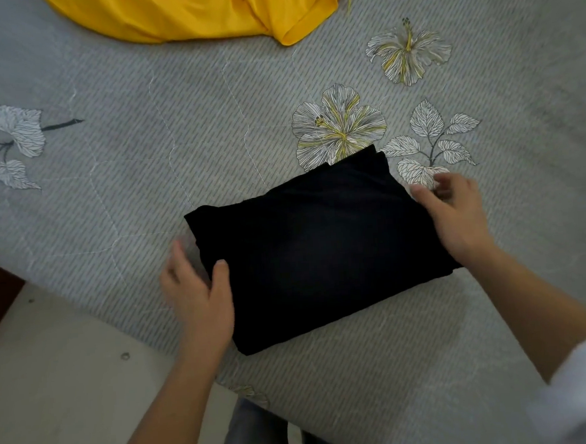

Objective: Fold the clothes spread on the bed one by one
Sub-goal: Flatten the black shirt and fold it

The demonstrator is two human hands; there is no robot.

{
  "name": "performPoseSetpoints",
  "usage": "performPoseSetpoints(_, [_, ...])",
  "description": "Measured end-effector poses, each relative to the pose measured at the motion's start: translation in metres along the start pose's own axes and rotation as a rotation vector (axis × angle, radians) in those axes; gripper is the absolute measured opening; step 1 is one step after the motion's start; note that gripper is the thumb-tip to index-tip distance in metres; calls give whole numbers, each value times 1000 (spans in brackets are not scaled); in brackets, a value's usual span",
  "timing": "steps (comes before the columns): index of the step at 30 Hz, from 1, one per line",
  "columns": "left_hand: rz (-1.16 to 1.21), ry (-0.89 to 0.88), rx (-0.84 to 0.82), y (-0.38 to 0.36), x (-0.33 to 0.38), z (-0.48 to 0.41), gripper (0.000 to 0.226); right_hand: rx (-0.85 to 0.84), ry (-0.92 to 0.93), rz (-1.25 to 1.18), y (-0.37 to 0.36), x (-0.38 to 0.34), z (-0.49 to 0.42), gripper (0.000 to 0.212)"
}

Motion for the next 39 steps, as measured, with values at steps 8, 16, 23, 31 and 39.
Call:
performPoseSetpoints(8, [180,332,-253,-7,-14,18,32,-227,-121,-144,-22,-7,22,55])
performPoseSetpoints(16, [240,469,-407,-9,-19,36,27,-516,-372,-304,-18,-3,77,30])
performPoseSetpoints(23, [124,225,-619,18,57,84,46,-278,-490,-403,87,38,142,22])
performPoseSetpoints(31, [-48,14,-956,0,155,193,58,48,-632,-568,236,103,250,36])
performPoseSetpoints(39, [-182,-260,-1223,-39,230,350,64,323,-725,-742,351,196,352,40])
Point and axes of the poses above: each hand's wrist, its own z-axis away from the middle knuckle, its own y-axis out of the back of the hand, x = y × z, the point moved 9 cm from there along -z, towards the middle knuckle, and after that the axes turned 11 degrees about x, right-handed, at the moved point
